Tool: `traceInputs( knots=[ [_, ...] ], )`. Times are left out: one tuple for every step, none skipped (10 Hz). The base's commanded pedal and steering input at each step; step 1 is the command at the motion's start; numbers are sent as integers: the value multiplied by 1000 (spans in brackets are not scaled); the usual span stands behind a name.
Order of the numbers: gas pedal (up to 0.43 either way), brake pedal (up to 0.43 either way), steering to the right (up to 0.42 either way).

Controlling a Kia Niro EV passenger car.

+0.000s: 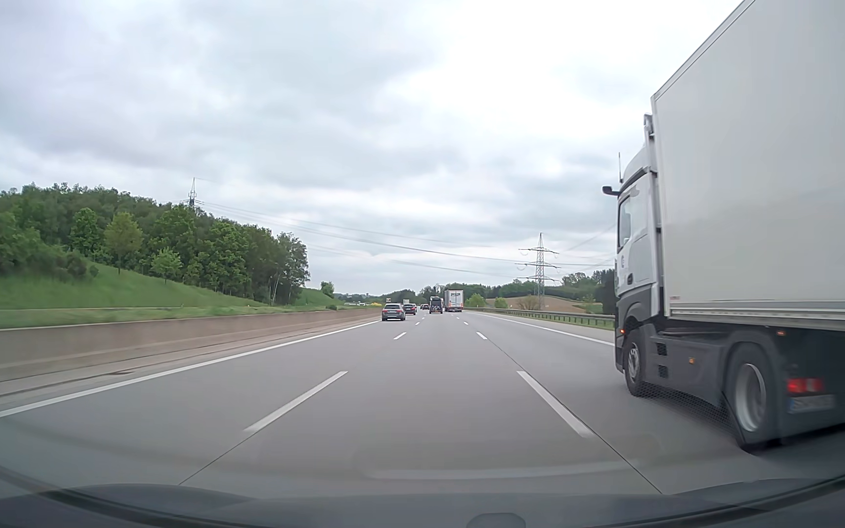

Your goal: Follow the waypoints while adhering to traffic rules and regulations

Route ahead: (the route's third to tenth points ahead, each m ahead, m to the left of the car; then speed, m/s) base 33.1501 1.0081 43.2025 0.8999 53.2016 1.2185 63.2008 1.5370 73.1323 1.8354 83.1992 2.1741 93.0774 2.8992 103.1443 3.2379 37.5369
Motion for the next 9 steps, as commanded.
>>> traceInputs(
  knots=[
    [378, 0, -5],
    [378, 0, -4],
    [378, 0, -4],
    [378, 0, -4],
    [378, 0, -3],
    [378, 0, -4],
    [378, 0, -3],
    [370, 0, -3],
    [358, 0, -3]
  ],
)
